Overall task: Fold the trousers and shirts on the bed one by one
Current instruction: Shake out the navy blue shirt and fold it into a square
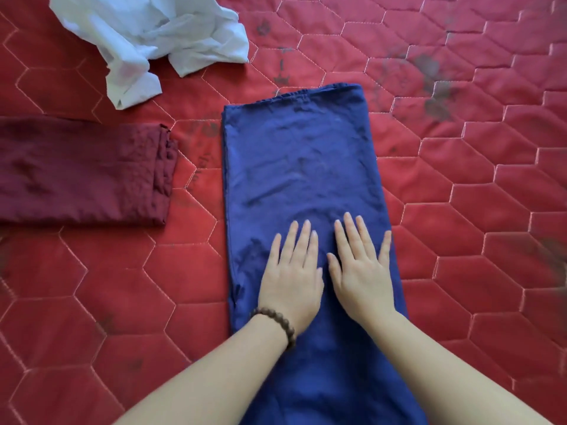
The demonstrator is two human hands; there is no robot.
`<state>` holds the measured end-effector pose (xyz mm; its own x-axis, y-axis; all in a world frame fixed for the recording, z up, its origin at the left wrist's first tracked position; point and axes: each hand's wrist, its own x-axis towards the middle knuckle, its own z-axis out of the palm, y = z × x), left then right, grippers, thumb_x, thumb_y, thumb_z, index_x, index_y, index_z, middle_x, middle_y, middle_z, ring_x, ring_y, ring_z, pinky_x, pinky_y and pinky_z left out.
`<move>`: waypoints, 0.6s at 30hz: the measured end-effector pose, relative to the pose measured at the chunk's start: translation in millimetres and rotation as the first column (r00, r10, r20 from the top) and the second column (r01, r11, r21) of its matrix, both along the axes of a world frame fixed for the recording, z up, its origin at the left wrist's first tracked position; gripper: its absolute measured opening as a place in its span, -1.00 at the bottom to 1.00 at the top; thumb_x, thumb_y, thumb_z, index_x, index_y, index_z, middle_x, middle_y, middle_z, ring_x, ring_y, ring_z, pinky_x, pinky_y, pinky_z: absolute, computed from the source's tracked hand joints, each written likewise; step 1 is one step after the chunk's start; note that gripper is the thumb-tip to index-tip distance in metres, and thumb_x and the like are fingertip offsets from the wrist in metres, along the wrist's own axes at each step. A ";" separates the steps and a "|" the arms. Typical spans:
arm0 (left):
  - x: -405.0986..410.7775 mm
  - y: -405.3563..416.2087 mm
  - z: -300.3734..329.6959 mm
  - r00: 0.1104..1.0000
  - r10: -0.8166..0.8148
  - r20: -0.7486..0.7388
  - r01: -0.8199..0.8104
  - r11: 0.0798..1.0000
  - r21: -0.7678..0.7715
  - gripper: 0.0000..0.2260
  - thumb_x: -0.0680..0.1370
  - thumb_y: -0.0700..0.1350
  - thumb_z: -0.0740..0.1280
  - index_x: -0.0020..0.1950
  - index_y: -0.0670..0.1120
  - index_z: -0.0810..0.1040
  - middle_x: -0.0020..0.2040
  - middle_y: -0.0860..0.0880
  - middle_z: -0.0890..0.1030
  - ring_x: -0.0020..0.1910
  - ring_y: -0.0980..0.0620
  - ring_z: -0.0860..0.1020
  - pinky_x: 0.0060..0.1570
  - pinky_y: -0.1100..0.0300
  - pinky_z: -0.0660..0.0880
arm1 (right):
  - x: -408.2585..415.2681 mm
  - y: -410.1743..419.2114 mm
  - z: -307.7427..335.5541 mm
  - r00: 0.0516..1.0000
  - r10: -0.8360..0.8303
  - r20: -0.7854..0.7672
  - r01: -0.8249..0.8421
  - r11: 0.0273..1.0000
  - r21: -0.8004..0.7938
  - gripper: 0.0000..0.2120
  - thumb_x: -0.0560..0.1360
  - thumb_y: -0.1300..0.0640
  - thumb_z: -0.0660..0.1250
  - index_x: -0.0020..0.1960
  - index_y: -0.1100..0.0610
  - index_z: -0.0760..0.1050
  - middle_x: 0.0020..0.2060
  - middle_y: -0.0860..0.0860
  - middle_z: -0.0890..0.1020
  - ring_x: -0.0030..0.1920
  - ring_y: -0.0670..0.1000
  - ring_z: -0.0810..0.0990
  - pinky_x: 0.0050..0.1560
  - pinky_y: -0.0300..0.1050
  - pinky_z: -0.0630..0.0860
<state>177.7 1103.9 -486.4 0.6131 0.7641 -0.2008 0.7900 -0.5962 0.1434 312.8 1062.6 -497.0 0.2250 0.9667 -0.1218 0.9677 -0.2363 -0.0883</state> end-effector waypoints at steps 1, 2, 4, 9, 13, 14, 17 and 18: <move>-8.1 -16.2 -2.2 0.999 -0.020 -0.038 0.019 0.999 -0.039 -0.45 0.59 0.06 -0.08 0.53 -0.14 0.21 0.55 -0.13 0.11 0.53 -0.13 0.08 0.47 -0.13 0.11 | -6.8 -13.5 -0.5 0.999 0.032 -0.004 -0.032 0.999 -0.026 -0.46 0.59 -0.05 -0.01 0.52 0.15 0.21 0.52 0.06 0.19 0.53 0.05 0.10 0.45 0.36 -0.02; -18.0 -26.1 -6.5 0.998 -0.023 -0.059 0.020 0.999 -0.051 -0.45 0.60 0.10 -0.06 0.55 -0.10 0.15 0.56 -0.11 0.06 0.54 -0.12 0.05 0.48 -0.13 0.07 | -10.0 -27.0 -1.2 0.999 0.055 -0.003 -0.055 0.997 -0.057 -0.45 0.59 -0.07 -0.02 0.52 0.12 0.19 0.52 0.04 0.18 0.53 0.04 0.08 0.45 0.36 -0.02; -41.0 -28.5 -13.9 0.995 0.055 -0.082 -0.058 0.997 -0.043 -0.44 0.61 0.15 0.01 0.57 -0.03 0.02 0.57 -0.07 -0.02 0.55 -0.12 -0.03 0.50 -0.12 -0.04 | -3.3 -51.9 -2.4 0.999 0.020 0.026 -0.017 0.996 -0.093 -0.43 0.60 -0.11 -0.08 0.54 0.09 0.14 0.54 0.01 0.13 0.54 0.03 0.03 0.46 0.34 -0.08; -62.7 -39.2 -6.0 0.952 0.285 -0.108 -0.275 0.956 0.101 -0.38 0.57 0.12 -0.01 0.56 -0.16 0.04 0.56 -0.21 0.02 0.55 -0.16 -0.02 0.47 -0.16 -0.14 | 6.3 -99.8 2.9 0.977 -0.203 0.067 0.204 0.979 -0.005 -0.40 0.58 -0.11 -0.08 0.53 0.17 0.14 0.53 0.06 0.12 0.54 0.06 0.02 0.46 0.33 -0.14; -43.7 -125.0 -0.9 1.000 -0.011 -0.029 0.012 0.999 0.037 -0.44 0.56 0.10 -0.01 0.54 -0.08 0.19 0.55 -0.15 0.13 0.53 -0.14 0.11 0.47 -0.19 0.06 | -49.8 -143.0 0.4 0.996 0.083 -0.007 -0.083 0.996 0.036 -0.44 0.55 -0.05 0.06 0.50 0.14 0.26 0.51 0.07 0.22 0.51 0.09 0.16 0.44 0.36 -0.02; -50.3 -135.4 -2.8 0.998 -0.018 -0.061 0.020 1.000 0.022 -0.46 0.58 0.12 0.02 0.54 -0.03 0.17 0.55 -0.12 0.12 0.53 -0.13 0.11 0.47 -0.19 0.06 | -50.9 -156.0 -0.7 0.996 0.086 0.004 -0.086 0.996 0.003 -0.44 0.55 -0.06 0.05 0.50 0.12 0.26 0.51 0.06 0.22 0.51 0.08 0.17 0.44 0.36 0.00; -82.6 -143.5 -10.1 0.985 0.088 -0.147 -0.085 0.996 0.027 -0.41 0.60 0.21 0.03 0.56 0.05 -0.05 0.57 -0.08 -0.02 0.55 -0.14 -0.03 0.48 -0.15 -0.13 | -31.9 -187.9 -2.8 0.997 -0.059 0.045 0.062 0.996 -0.062 -0.42 0.57 -0.13 -0.03 0.53 0.10 0.18 0.52 0.08 0.17 0.53 0.08 0.11 0.46 0.33 -0.08; -92.5 -145.4 -8.7 0.981 0.109 -0.159 -0.103 0.994 0.047 -0.40 0.60 0.21 0.03 0.56 0.04 -0.07 0.57 -0.09 -0.05 0.55 -0.13 -0.07 0.47 -0.14 -0.18 | -27.2 -194.1 -1.5 0.995 -0.081 0.057 0.085 0.993 -0.078 -0.41 0.58 -0.14 -0.04 0.54 0.10 0.15 0.53 0.08 0.14 0.54 0.08 0.07 0.47 0.32 -0.11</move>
